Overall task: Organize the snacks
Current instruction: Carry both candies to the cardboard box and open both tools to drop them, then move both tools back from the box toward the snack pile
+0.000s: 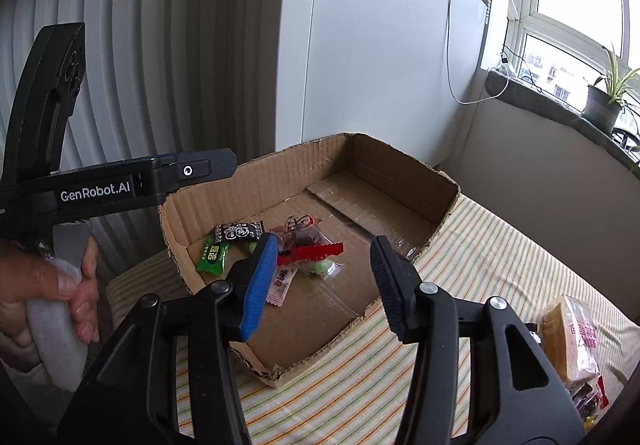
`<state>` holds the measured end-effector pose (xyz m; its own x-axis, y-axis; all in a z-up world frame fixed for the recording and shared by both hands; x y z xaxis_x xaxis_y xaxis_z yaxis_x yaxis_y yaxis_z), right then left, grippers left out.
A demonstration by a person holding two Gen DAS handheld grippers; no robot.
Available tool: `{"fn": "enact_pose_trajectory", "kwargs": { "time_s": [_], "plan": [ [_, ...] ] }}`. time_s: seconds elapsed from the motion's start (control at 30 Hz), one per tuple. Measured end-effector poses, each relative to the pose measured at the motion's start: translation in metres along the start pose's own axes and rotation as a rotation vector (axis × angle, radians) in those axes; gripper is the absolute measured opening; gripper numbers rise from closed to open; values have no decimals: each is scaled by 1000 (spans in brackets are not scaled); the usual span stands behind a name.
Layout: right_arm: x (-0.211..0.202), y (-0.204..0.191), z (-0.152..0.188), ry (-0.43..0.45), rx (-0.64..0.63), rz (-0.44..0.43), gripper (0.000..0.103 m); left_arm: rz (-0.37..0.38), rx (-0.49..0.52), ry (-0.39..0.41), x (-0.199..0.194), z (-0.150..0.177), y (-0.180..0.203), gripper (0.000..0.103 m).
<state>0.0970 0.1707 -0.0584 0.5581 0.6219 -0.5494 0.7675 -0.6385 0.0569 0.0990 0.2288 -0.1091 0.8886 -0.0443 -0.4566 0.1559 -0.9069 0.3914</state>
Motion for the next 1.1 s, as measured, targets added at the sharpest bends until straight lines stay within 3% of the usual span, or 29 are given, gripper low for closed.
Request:
{"fn": "enact_pose_trajectory", "kwargs": {
  "time_s": [0.3,0.4,0.6,0.9,1.1],
  "plan": [
    [-19,-17,5,22,-6,-5,52,3,9,-5,-8,1,8,70],
    [-28,-19,8,39,-9,14,68,10,25,-4,-10,0,18,70],
    [-54,-4,18,80,54,58,77,31,53,9,-18,1,44,70],
    [-103,60,65,91,186,157,77,100,181,-38,-10,19,126,70],
    [-149,129,121,77,312,276,78,207,290,-118,9,58,207,74]
  ]
}}
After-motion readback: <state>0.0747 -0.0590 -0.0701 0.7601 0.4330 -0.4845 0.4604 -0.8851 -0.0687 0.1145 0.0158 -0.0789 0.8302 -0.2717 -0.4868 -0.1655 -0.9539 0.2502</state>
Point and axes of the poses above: each gripper's, at about its wrist camera, not at the fingertips, and x roughly the way its jaws point, y to its right, z to its underside, the point moved 10 cm from there along x, roughly the way its jaws point, and after that the axes turned 1 degree about z, right-handed, at the moved point
